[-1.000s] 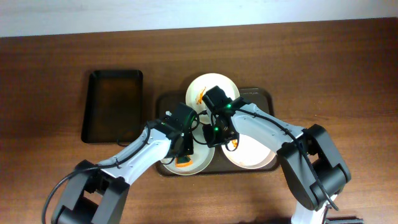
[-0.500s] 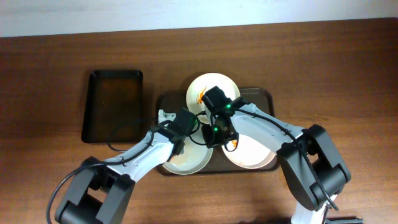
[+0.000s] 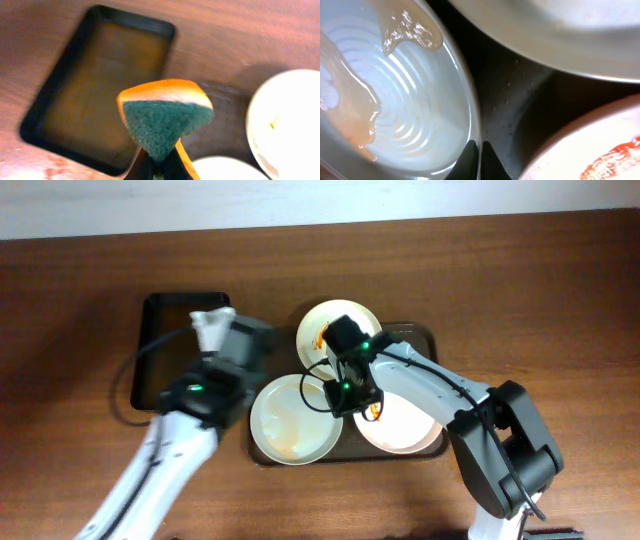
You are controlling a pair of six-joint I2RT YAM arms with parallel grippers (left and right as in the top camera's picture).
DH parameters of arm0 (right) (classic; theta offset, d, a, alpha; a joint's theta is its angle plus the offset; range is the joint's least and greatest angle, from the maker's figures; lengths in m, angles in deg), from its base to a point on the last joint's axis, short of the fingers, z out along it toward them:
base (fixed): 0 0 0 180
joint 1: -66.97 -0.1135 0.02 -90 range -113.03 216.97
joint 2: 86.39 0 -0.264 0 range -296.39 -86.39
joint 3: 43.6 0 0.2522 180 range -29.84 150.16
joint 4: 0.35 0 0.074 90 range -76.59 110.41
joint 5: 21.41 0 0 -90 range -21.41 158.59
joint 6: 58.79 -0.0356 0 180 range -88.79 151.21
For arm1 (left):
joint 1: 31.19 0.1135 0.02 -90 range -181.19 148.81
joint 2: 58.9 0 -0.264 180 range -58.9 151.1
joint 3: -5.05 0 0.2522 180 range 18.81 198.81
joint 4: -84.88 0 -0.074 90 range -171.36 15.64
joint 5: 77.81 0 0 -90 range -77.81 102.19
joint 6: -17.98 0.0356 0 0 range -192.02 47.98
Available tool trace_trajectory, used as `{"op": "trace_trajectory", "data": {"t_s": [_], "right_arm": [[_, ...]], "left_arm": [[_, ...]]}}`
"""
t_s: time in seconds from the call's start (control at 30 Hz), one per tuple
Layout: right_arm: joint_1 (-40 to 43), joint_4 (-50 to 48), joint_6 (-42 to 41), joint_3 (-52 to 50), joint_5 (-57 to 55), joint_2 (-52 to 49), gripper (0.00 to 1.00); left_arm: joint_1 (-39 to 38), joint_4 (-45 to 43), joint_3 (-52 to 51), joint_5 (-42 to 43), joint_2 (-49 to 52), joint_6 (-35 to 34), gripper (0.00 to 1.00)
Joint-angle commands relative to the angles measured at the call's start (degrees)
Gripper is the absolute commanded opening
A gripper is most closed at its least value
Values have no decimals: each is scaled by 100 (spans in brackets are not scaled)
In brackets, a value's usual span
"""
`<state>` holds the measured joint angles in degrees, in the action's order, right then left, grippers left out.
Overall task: Clean dirty plates on tray and stack at the side
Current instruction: 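Lift the lower-left plate with the right gripper and place it at the right side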
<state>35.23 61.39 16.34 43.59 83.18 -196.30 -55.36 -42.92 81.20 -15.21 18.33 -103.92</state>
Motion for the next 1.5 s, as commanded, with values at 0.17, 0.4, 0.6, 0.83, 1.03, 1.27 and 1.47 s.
{"op": "trace_trajectory", "data": {"t_s": [0.17, 0.4, 0.6, 0.83, 1.03, 1.27, 1.47], "right_arm": [[-13, 1266, 546, 1878, -1530, 37, 4], [-332, 1679, 568, 2592, -3519, 37, 4], [-1563, 1676, 560, 2592, -5552, 37, 4], [-2450, 1668, 540, 2590, -6758, 37, 4], [-2068, 1676, -693, 2592, -5840, 59, 4], [643, 1615, -363, 2592, -782, 918, 4], [3718, 1650, 656, 2465, 1178, 872, 4]], "left_arm": [[2341, 22, -20, 2664, 404, 935, 0], [2610, -109, -20, 2680, 1043, 977, 0], [2771, -302, -20, 2726, 1132, 1084, 0], [2883, -278, -20, 2726, 1132, 1084, 0], [2883, -278, -20, 2835, 1132, 1086, 0], [2883, -321, -20, 2806, 1132, 1099, 0], [2883, -498, -20, 2802, 1152, 1097, 0]]}}
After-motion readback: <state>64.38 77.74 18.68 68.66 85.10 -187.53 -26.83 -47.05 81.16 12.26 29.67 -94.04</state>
